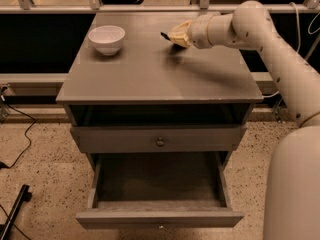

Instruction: Place rxbar blueberry into middle drawer

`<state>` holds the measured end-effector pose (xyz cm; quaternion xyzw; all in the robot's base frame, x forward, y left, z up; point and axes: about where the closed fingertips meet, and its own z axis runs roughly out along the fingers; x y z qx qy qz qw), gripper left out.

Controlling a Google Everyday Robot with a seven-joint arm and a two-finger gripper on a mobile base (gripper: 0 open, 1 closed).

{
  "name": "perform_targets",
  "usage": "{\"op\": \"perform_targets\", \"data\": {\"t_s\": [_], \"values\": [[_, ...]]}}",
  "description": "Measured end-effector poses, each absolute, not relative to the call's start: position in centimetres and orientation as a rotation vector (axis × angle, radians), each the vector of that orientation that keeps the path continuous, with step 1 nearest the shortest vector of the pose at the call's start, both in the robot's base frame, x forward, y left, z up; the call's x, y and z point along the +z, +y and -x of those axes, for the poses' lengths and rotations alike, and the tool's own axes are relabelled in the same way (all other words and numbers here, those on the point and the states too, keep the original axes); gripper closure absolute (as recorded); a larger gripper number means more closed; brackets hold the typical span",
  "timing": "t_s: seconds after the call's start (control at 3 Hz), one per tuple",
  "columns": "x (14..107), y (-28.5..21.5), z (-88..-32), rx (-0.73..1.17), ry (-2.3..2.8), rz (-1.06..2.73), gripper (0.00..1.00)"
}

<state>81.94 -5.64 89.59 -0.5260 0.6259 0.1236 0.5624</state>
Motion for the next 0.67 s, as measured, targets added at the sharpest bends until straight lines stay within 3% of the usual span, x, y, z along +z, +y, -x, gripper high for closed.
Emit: {"op": "perform_targets", "data": {"t_s": [0.67], "values": [[96.2,-2.0,-75.6,0.149,1.480,1.216,1.00]]}}
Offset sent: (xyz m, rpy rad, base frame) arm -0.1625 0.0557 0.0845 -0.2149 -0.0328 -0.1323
